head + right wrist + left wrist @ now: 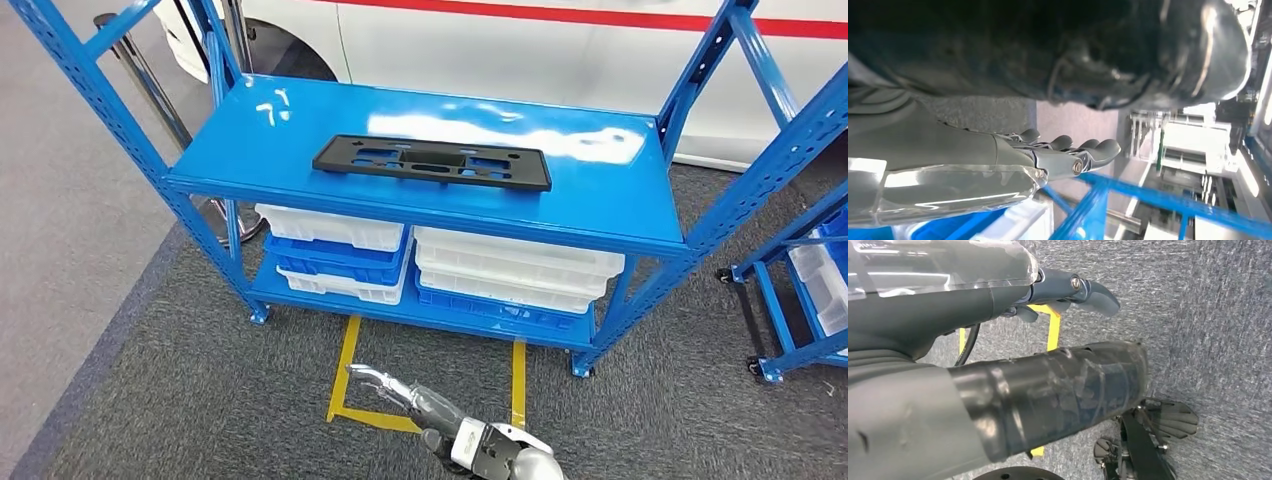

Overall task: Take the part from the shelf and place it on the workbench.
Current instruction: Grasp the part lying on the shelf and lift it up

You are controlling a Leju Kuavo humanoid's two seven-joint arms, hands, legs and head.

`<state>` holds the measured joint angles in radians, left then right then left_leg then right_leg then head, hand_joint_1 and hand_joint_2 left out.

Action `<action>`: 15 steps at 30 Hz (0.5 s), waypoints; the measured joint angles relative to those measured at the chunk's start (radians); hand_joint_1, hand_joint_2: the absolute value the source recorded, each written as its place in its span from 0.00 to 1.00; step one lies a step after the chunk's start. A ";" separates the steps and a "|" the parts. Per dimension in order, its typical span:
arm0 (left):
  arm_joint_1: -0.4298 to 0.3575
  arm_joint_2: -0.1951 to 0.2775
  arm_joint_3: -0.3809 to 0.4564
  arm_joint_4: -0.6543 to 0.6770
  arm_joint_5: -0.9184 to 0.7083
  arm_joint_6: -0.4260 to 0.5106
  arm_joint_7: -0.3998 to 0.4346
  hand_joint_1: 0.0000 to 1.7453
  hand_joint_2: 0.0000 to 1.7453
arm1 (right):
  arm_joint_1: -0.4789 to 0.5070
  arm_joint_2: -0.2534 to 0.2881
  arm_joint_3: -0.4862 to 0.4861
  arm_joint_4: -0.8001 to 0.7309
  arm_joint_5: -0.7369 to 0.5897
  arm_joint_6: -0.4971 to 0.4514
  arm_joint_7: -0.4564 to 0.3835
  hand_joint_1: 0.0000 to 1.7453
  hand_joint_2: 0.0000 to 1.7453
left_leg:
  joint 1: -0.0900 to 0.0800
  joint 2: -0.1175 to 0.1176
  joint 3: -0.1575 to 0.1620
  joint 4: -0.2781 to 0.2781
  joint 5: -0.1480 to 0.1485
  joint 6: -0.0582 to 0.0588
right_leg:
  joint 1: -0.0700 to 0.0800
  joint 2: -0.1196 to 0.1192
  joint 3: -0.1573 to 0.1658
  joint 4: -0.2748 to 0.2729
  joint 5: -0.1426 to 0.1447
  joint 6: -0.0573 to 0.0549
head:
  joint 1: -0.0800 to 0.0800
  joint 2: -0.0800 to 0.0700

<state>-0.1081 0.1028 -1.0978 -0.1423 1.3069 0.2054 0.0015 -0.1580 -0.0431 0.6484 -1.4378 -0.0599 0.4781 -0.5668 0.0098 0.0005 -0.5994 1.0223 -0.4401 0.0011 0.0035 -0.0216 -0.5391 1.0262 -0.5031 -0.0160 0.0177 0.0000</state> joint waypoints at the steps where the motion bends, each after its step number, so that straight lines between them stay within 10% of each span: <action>1: 0.001 0.000 0.000 0.000 0.000 0.000 0.000 0.00 0.00 | 0.000 0.000 0.000 0.000 0.000 0.000 0.000 0.00 0.00 | 0.002 0.000 0.002 -0.005 0.001 0.005 | 0.000 0.001 0.001 0.001 -0.003 0.005 | 0.000 0.000; 6: -0.001 0.000 0.000 0.000 0.000 -0.002 0.002 0.00 0.00 | 0.001 -0.001 0.001 -0.003 -0.002 0.000 -0.001 0.00 0.00 | 0.011 -0.001 0.017 -0.020 -0.001 0.028 | -0.008 0.016 -0.118 0.223 -0.102 0.025 | 0.003 0.000; 8: -0.001 0.000 -0.001 0.000 0.000 -0.002 0.002 0.00 0.00 | 0.004 -0.002 0.001 -0.003 -0.003 0.001 -0.001 0.00 0.00 | 0.012 -0.004 0.023 -0.019 -0.006 0.028 | -0.014 0.017 -0.161 0.272 -0.089 0.030 | 0.003 0.000; 12: -0.001 0.000 -0.001 0.000 0.000 -0.003 0.002 0.00 0.00 | 0.004 -0.002 0.002 -0.003 -0.006 0.001 -0.001 0.00 0.00 | 0.011 -0.011 0.041 -0.011 -0.025 0.013 | -0.023 0.020 -0.084 0.066 0.046 0.030 | 0.003 0.000; 15: -0.002 -0.001 -0.001 0.000 0.000 -0.004 0.002 0.00 0.00 | 0.005 -0.002 0.002 -0.004 -0.009 0.002 -0.002 0.00 0.00 | 0.008 -0.013 0.041 -0.009 -0.032 -0.007 | -0.017 0.024 -0.066 0.018 0.046 0.020 | 0.003 0.000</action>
<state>-0.1100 0.1022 -1.0988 -0.1423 1.3074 0.2015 0.0033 -0.1535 -0.0450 0.6504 -1.4416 -0.0691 0.4796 -0.5684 0.0174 -0.0125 -0.5584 1.0130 -0.4725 -0.0057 -0.0131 0.0020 -0.6051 1.0438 -0.4575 0.0036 0.0202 0.0000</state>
